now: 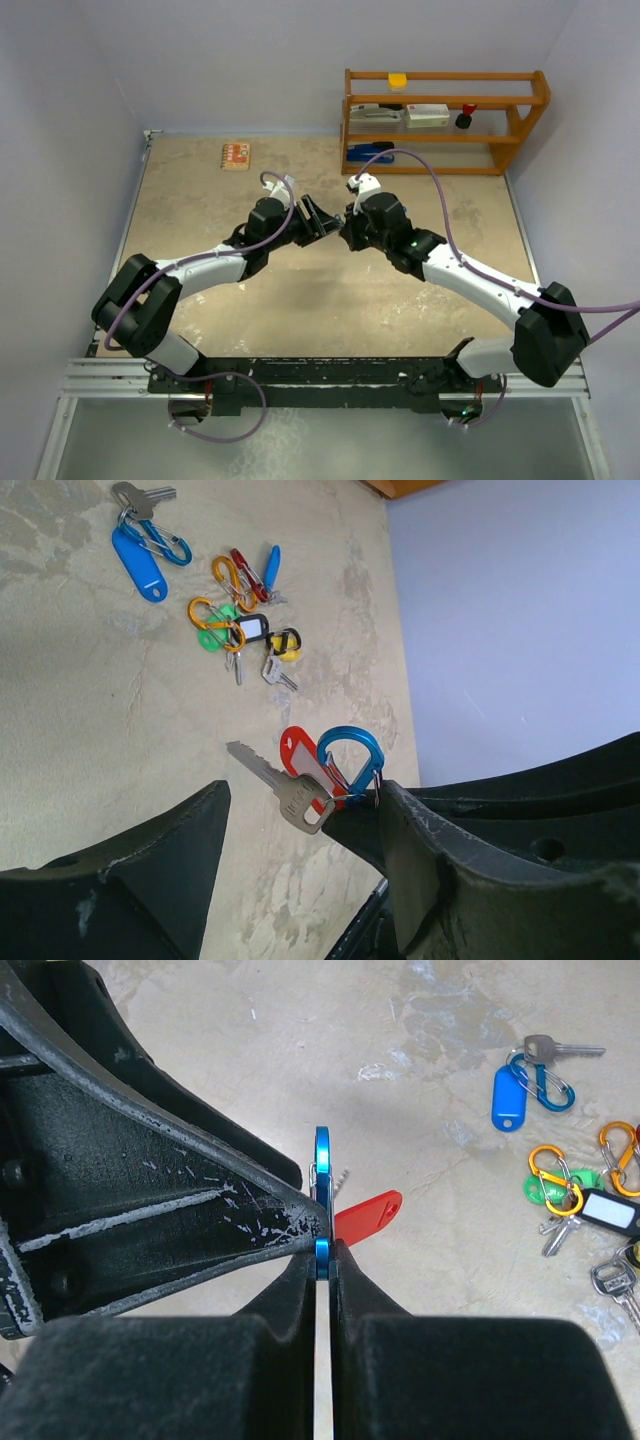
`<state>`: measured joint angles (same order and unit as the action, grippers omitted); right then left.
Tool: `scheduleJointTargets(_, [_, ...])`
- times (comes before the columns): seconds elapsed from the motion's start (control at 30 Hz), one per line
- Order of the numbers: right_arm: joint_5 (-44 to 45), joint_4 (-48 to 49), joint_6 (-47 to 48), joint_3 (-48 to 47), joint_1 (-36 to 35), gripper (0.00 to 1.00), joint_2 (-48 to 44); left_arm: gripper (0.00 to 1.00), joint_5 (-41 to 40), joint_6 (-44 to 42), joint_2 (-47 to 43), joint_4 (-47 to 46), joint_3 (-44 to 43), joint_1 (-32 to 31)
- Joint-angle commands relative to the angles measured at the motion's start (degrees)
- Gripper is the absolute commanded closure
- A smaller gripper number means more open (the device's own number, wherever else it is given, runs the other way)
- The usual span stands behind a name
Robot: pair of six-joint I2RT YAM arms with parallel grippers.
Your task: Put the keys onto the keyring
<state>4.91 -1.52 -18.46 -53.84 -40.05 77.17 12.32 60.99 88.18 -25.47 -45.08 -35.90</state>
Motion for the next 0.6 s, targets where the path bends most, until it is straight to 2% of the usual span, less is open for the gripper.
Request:
scheduleJointTargets(0.0, [0.34, 3.03, 0.51, 0.52, 0.41, 1.0, -1.6, 0.41, 0.78, 2.47, 0.1, -4.31, 1.07, 1.27])
scheduleJointTargets(0.2, [-0.58, 3.19, 0.18, 1.32, 0.42, 1.0, -1.14, 0.4, -0.19, 4.89, 0.53, -7.72, 1.56, 2.5])
scheduleJointTargets(0.57, [-1.47, 3.63, -0.04, 1.55, 0.46, 1.0, -0.32, 0.4, 0.21, 12.54, 3.63, -20.24, 3.81, 4.3])
